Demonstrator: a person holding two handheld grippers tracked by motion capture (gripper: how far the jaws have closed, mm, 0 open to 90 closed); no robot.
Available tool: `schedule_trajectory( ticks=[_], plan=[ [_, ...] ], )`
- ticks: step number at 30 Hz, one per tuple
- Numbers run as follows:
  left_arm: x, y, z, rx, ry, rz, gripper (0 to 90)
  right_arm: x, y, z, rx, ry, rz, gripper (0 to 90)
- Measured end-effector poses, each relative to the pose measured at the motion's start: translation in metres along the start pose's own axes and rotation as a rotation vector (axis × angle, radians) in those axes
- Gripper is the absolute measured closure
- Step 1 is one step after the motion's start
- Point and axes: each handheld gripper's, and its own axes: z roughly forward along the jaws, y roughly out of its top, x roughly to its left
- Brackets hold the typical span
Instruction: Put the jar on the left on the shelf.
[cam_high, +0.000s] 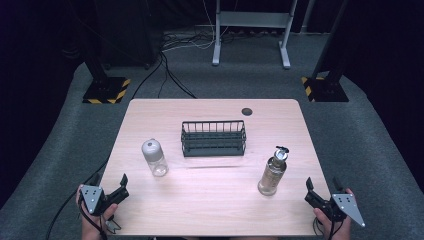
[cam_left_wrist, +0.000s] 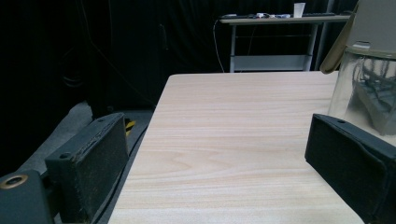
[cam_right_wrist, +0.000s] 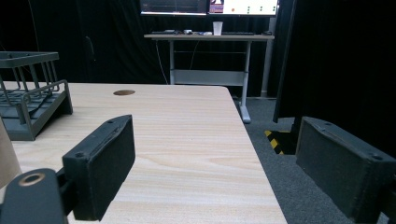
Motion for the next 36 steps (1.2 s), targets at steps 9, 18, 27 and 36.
schedule_trajectory(
  ticks=[9,18,27,36],
  plan=[
    [0.001,0.001,0.001,0.011,0.008,-0.014,6.0,-0.001,0.000,0.000,-0.003,0.012,0.013,10.4],
    [-0.001,0.002,0.001,0.021,0.015,-0.021,7.5,-0.002,0.000,0.000,-0.003,0.014,0.021,10.3],
    [-0.009,0.009,0.000,0.011,-0.014,-0.014,7.5,-0.002,0.000,-0.001,-0.009,0.012,0.021,10.3],
    [-0.017,0.017,0.001,-0.004,-0.034,-0.017,7.5,-0.002,-0.001,-0.001,-0.015,0.011,0.023,10.3]
  ],
)
